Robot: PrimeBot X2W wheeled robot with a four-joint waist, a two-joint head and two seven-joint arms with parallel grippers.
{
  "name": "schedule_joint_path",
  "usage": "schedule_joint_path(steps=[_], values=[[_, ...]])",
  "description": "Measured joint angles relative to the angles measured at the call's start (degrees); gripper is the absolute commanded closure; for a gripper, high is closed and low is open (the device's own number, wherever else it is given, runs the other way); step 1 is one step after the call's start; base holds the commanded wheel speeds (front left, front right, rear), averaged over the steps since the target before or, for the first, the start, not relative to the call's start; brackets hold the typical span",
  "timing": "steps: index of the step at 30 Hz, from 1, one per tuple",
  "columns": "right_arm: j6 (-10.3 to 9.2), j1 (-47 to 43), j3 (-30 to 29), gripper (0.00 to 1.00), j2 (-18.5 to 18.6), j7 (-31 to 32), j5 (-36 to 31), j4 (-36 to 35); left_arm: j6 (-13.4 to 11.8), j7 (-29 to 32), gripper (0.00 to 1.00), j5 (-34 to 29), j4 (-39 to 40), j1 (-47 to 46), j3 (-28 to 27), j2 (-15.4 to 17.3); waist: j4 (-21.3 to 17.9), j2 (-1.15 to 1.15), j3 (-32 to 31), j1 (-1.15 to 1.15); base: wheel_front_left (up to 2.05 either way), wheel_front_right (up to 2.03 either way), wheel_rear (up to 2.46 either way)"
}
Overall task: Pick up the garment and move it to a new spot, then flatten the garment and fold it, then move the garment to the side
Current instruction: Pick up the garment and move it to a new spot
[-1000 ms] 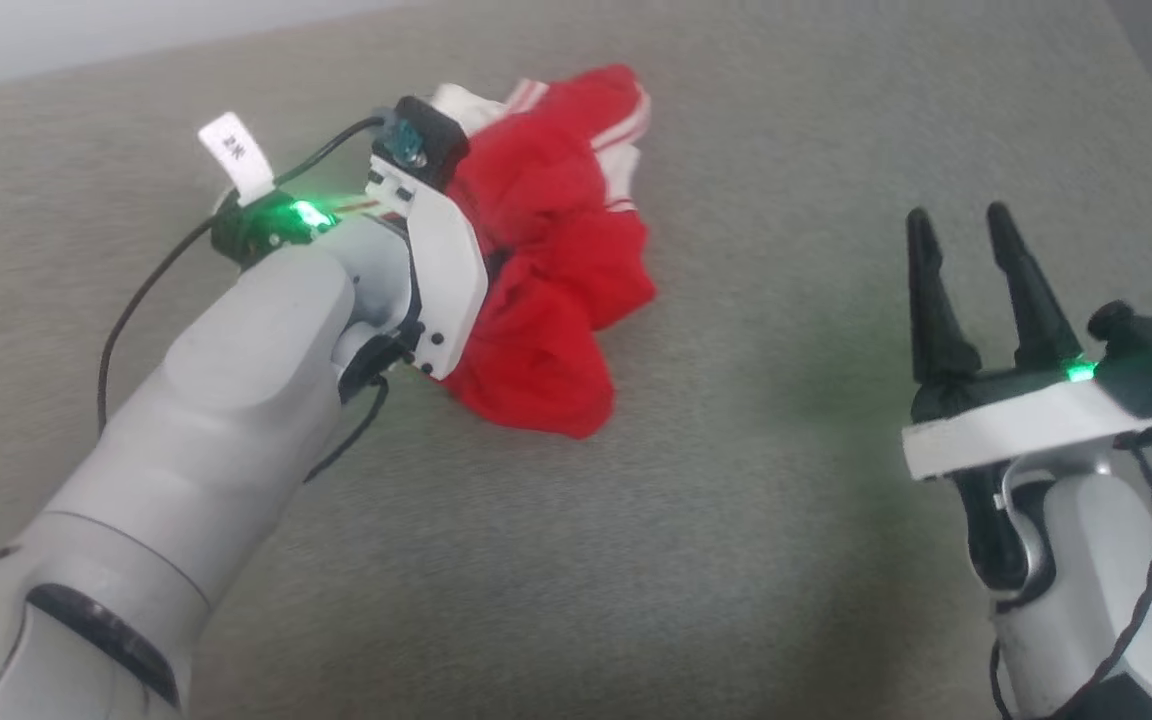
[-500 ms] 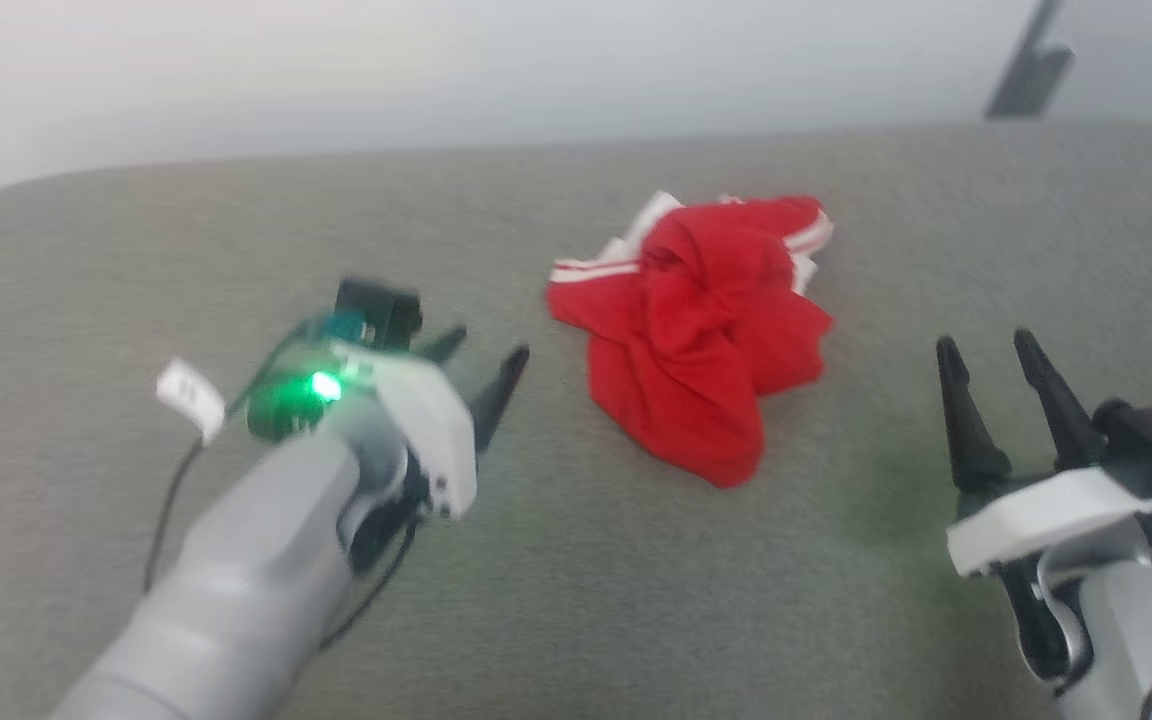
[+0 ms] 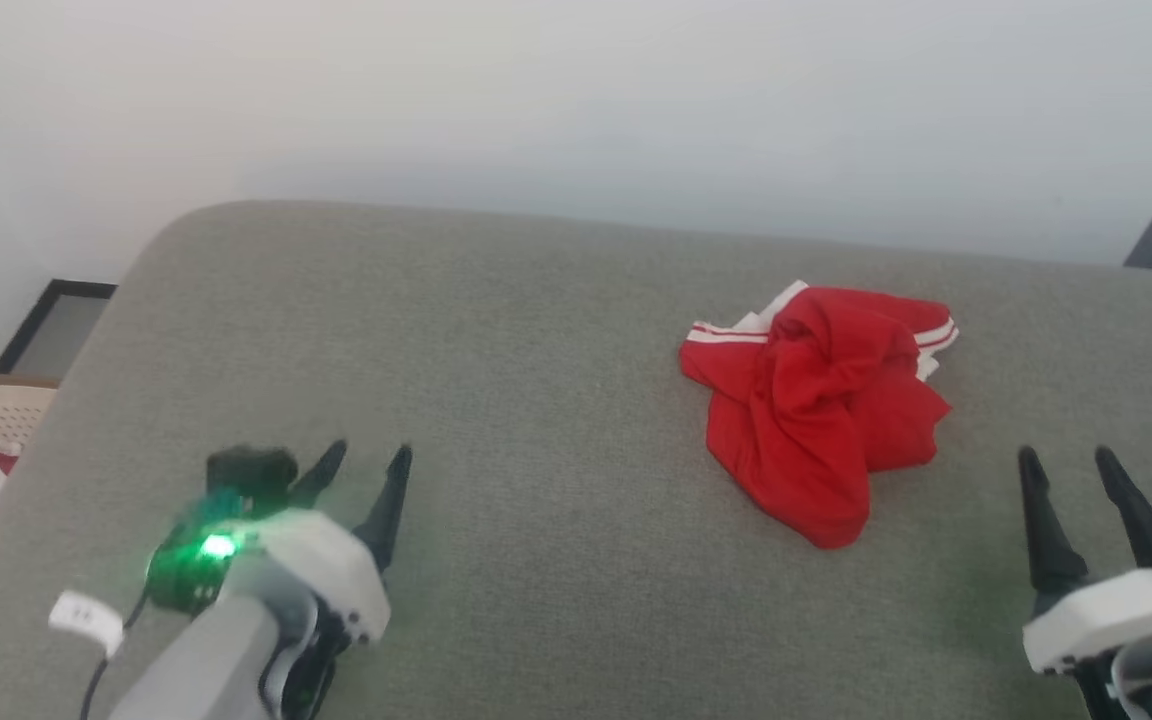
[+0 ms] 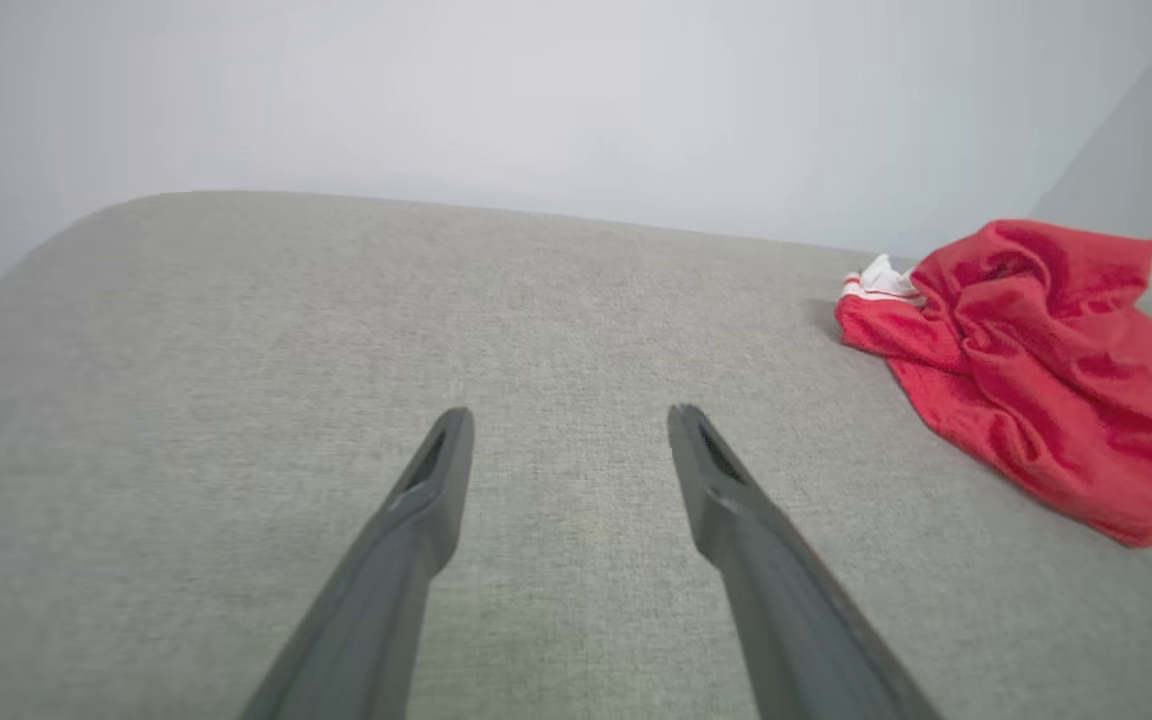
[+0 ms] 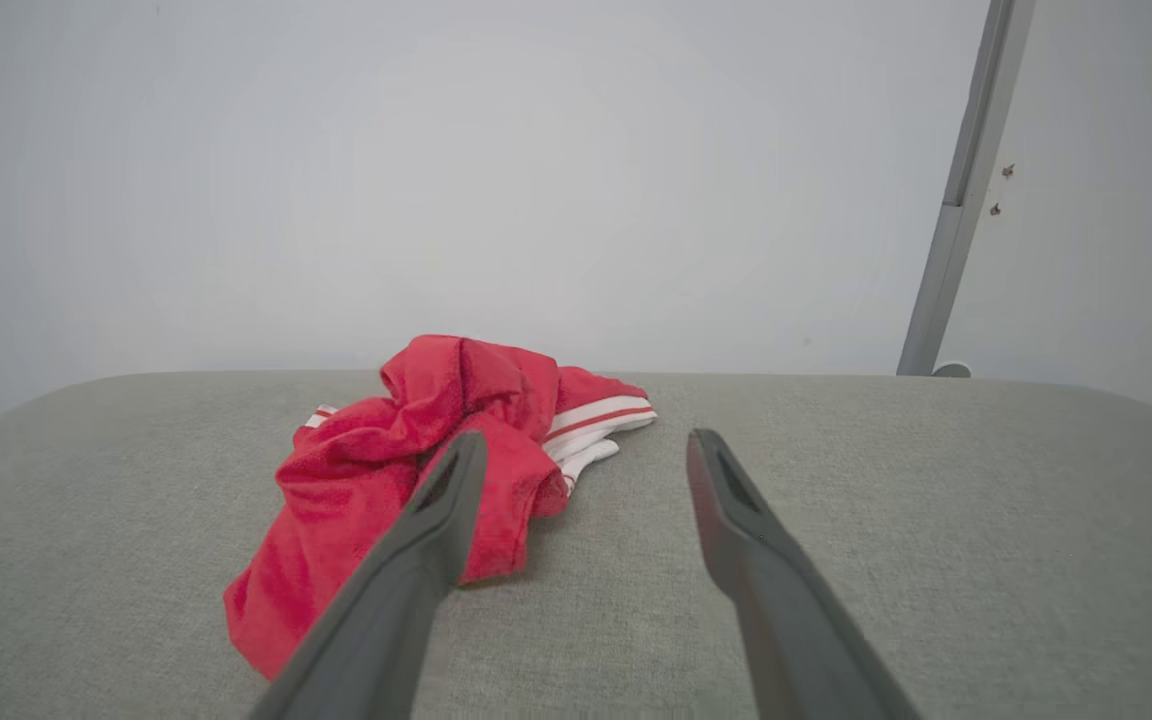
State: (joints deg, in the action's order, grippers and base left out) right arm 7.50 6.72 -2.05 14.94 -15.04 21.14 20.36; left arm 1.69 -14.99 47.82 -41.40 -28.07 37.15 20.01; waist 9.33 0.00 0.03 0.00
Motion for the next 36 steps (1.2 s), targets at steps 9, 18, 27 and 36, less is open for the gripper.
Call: schedule_joint_path(steps=[9,18,27,36], values=[[0.0,-3.1,-2.1,0.0,-0.1,0.0,-0.1,-1.7,-4.2,0.0,0.0,-15.0,18.7,18.3,-18.8,-0.5,-0.9,0.0,-1.7,0.0,0.0,0.0,0.0],[0.0,-3.0,-3.6,0.0,-0.9,0.0,0.1,-5.5,-1.4,0.0,0.0,-27.1,28.7,27.6,-31.2,-4.5,-4.4,0.0,-2.3,0.0,0.0,0.0,0.0],[0.0,-3.3,-3.5,0.0,-1.8,0.0,0.6,-7.8,1.6,0.0,0.0,-35.0,35.1,31.5,-36.6,-9.2,-5.5,0.0,-2.5,0.0,0.0,0.0,0.0],[0.0,-3.5,-2.7,0.0,-2.1,0.0,0.6,-7.2,3.8,0.0,0.0,-37.9,33.7,32.5,-38.9,-12.1,-5.2,0.0,-1.9,0.0,0.0,0.0,0.0]])
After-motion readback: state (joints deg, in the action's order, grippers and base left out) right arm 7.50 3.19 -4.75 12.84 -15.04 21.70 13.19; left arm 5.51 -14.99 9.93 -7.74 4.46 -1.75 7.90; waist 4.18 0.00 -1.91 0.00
